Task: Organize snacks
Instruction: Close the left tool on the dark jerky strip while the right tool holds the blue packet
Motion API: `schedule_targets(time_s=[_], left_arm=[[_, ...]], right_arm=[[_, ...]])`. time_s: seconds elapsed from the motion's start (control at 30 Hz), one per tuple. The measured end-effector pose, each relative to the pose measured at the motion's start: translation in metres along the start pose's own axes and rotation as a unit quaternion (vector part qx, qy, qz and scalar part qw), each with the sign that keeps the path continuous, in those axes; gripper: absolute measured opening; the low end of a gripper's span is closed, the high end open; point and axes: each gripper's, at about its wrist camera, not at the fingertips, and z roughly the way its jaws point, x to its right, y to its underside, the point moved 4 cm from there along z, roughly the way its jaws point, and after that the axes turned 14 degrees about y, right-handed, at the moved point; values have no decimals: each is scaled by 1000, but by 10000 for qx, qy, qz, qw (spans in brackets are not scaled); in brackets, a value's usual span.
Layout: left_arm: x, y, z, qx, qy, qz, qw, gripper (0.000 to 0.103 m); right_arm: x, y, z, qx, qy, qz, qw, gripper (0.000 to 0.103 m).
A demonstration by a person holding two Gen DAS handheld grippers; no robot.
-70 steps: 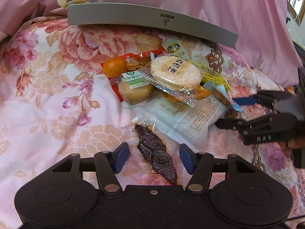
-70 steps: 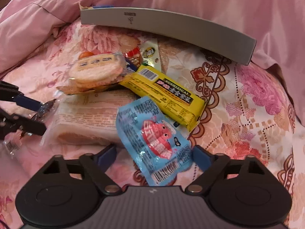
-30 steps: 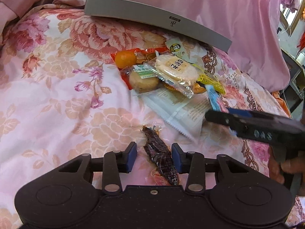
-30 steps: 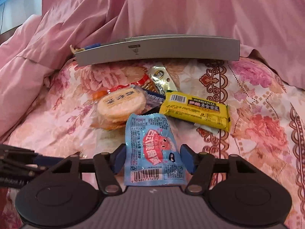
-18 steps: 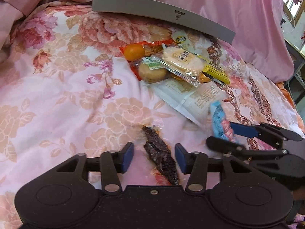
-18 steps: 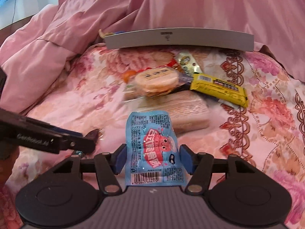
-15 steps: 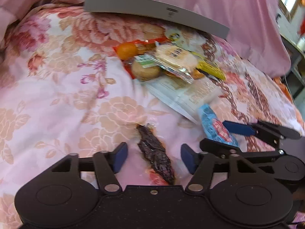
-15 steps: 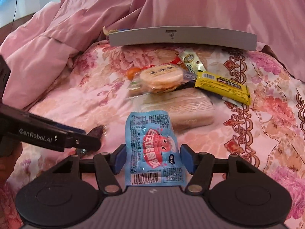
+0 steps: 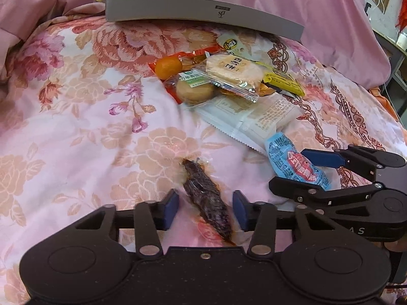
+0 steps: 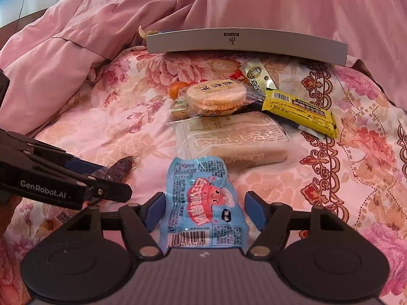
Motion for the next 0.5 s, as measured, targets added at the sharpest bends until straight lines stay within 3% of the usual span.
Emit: schedule_targets(time_s=[0.5], left_arm=[[0,0,-3,231,41,-128,9996,37]], right_arm=[[-17,8,-12,180,311,-155,9992,65]])
